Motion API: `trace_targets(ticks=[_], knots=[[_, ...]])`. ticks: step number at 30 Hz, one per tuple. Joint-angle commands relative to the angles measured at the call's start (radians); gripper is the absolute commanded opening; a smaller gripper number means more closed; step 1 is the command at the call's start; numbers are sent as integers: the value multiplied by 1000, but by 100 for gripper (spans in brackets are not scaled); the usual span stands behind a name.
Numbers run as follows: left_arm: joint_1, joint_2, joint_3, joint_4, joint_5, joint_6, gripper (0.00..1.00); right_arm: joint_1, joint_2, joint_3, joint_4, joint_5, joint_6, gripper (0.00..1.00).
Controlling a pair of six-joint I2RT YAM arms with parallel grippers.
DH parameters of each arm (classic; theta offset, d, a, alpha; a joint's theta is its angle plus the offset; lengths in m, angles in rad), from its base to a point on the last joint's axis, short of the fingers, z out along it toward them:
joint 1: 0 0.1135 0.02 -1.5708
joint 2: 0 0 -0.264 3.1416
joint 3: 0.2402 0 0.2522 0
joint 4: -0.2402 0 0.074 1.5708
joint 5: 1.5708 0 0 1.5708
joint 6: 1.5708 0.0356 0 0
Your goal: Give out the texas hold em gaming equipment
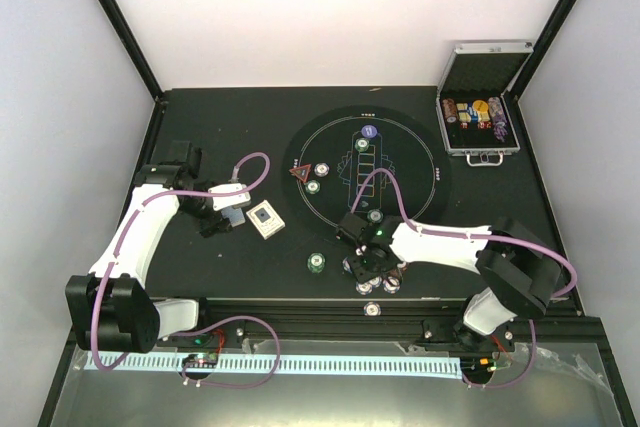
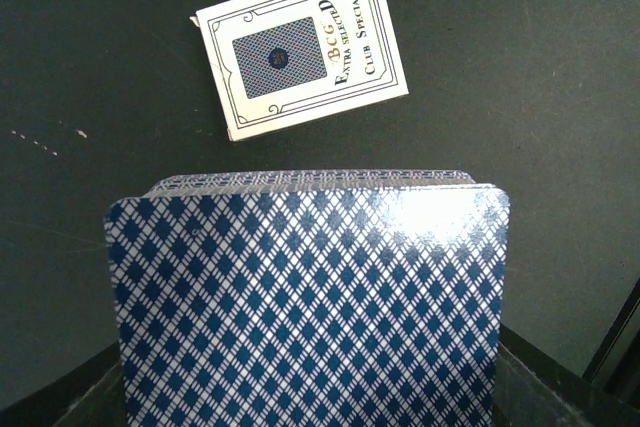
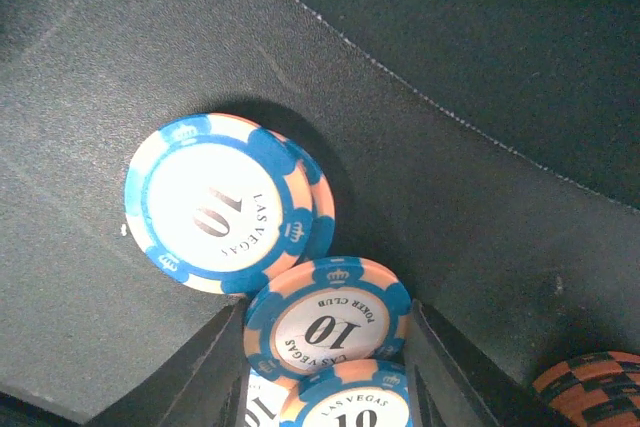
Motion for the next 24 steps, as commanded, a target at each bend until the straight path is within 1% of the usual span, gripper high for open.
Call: trace_targets(ticks=[1,9,13,15,19,20,24], knots=[[8,-25,20,-7,0,16,1,4,-22,46,-27,25,-6,25],[8,-26,25,-8,5,16,2,2,-50,138,-108,91,-27,22],[8,-24,27,-9,7,15,1,-48,-23,215,-133,125,-64,22],[8,-23,29,-11,7,13,2,-102,0,255,-139,149,-96,21],[8,-22,29,-9,11,11,2,-263,79,417,-138,174,-181,21],[8,-21,30,-9,15,9,2,-317,117,468,-141,183,-200,21],[8,-18,33,-14,21,5,2,-447,279,695,-164,175,-263,21]])
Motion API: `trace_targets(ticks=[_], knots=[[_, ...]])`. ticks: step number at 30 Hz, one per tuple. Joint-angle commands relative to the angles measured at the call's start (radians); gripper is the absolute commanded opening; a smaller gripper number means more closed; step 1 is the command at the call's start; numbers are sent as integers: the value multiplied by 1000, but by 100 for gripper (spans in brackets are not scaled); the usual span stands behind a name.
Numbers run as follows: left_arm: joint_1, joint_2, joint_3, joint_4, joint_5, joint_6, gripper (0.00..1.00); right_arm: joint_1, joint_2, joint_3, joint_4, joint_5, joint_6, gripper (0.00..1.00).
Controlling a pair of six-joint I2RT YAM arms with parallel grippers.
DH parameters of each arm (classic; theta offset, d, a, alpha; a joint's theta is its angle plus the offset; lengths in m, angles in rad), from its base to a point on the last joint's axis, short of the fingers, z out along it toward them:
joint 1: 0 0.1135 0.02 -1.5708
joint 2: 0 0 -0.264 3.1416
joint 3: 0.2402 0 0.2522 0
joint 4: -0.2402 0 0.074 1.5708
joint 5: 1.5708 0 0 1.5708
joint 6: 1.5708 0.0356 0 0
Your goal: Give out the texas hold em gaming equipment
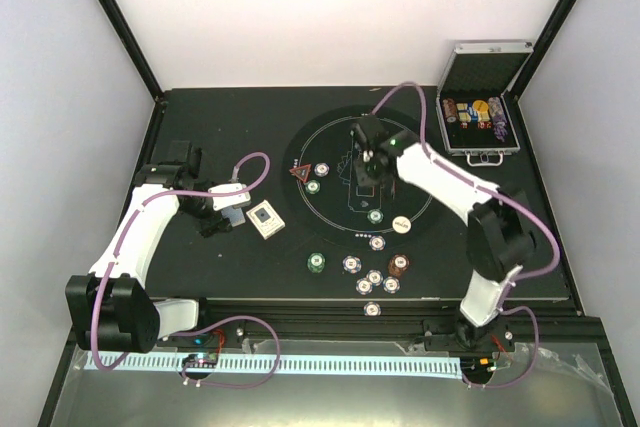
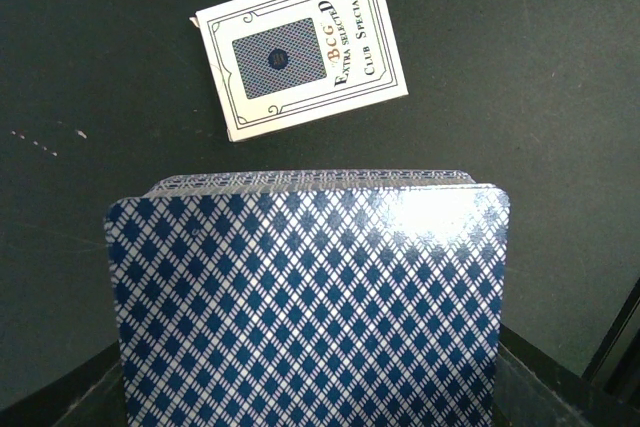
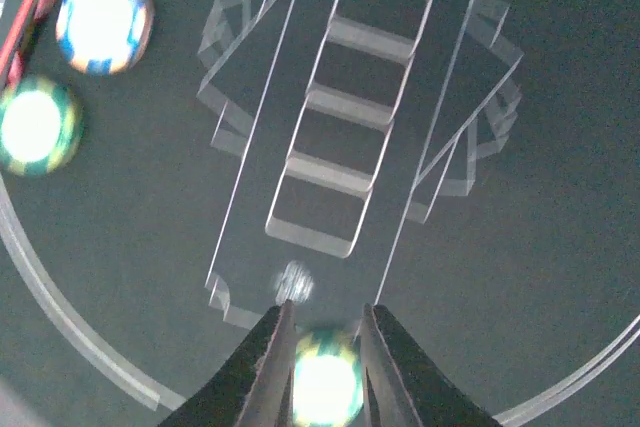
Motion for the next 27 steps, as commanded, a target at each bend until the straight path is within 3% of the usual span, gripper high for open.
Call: trace_targets(ticks=[1,7,9,12,15,19,27], knots=[[8,-19,34,-14,20,6,2,-125,162,222,-31,38,-101,21],[9,-26,36,-18,12,8,2,-195,402,515,-121,43,-113,21],[8,-30,36,-20,13,10,2,-185,391,495,-105,15,-106,30],[8,-32,38,-19,18,15,2,-142,275,338,-53,15,-92,50],[8,-29,45,-22,22,15,2,-93,126,167,-8,5,-54,65],[8,-34,37,-19,24,18,1,-5,-29,-69,20,-27,19,73],[8,-36,30,-15,27,20,2,92,-133,-344,85,-103,110,74]])
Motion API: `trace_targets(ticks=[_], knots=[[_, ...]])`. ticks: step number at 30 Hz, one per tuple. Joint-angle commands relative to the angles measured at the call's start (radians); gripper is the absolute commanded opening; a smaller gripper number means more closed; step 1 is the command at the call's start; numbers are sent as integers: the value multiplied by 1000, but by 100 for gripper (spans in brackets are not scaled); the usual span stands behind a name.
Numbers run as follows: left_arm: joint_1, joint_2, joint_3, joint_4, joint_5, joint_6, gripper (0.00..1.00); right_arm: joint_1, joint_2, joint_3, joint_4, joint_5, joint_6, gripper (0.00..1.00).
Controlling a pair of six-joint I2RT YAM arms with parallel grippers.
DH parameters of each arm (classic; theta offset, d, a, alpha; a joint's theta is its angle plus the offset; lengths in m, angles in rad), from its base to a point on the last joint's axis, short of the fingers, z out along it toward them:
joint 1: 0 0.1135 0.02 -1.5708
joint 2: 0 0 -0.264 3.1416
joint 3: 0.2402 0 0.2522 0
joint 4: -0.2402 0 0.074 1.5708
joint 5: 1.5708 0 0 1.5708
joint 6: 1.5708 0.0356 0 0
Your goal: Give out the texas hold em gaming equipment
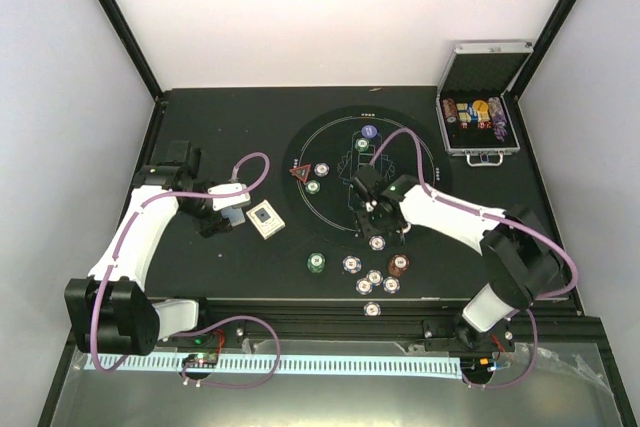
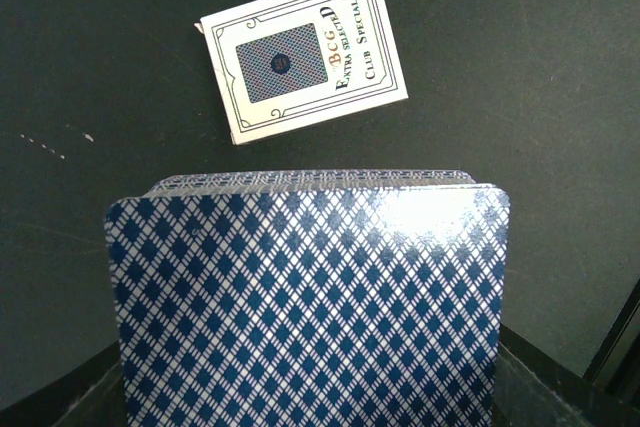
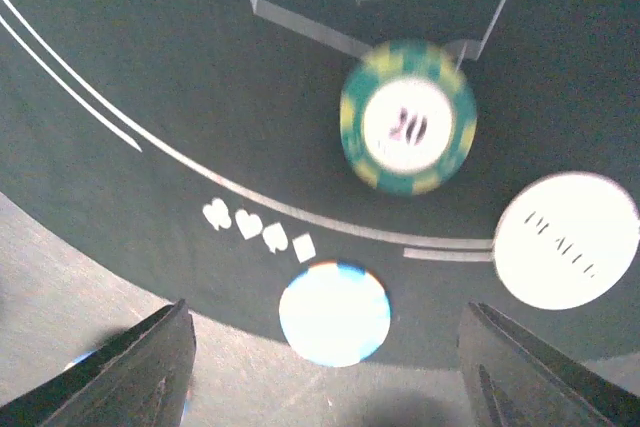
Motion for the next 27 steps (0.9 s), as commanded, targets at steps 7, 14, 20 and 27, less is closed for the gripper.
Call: trace_targets(ticks=[7,14,20,27], knots=[[8,-25,28,-12,19,19,2,18,22,-132,101,-85,61,68],[8,-23,29,-9,10,22,2,30,64,-139,119,-91,55,62],[8,-24,30,-9,10,23,2,37,69,-153,112,-50,55,59],[7,-25,29,-10,9,25,2,36,38,-149,74,-1,48,58]])
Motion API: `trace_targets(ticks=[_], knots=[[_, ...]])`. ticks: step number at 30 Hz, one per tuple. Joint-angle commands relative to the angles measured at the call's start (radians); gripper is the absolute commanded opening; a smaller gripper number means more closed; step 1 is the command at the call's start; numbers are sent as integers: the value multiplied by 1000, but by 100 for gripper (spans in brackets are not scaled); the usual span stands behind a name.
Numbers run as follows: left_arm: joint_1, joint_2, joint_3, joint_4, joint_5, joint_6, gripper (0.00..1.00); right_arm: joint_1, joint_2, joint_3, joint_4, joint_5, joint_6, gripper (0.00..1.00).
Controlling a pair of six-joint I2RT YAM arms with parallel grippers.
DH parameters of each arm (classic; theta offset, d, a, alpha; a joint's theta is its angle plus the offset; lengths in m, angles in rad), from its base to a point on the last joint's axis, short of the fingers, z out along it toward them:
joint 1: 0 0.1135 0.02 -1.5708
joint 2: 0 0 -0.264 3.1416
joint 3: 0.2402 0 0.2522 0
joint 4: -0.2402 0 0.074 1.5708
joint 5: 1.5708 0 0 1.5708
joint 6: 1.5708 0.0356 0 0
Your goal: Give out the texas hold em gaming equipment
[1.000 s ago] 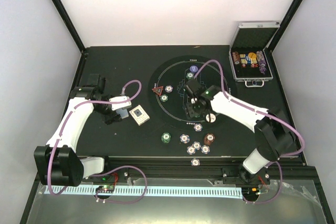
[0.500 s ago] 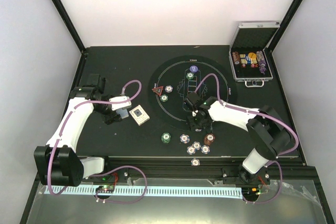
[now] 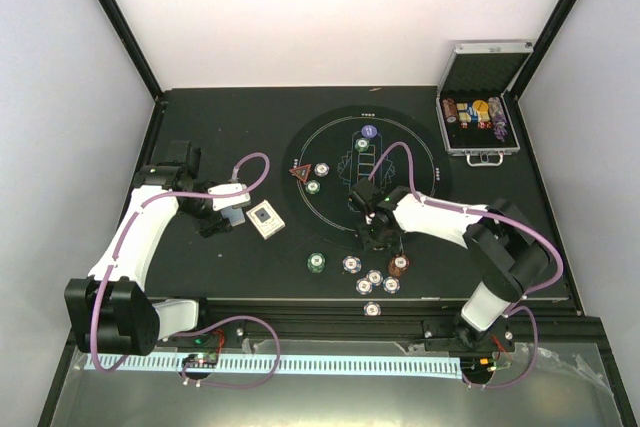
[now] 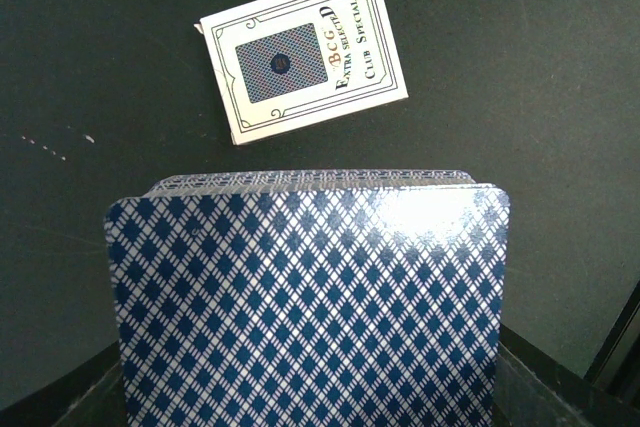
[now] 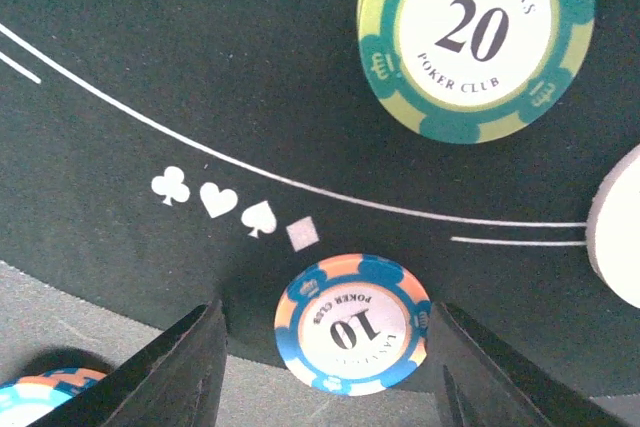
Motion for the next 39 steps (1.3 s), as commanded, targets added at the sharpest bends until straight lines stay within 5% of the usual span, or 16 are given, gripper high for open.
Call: trace_targets(ticks=[1,16,26,39], knots=[[6,-26,29,-10,9,18,2,8,-29,-4,-30,52,-2,57],[8,-23,31,-11,3,21,2,7,19,-50,20,40,-5,56],[9,-19,34,-9,2,21,2,6,2,-28,5,44,-5,29],[7,-17,37,-10,1,22,1,-30,-83,234,-170,118,-62,27]])
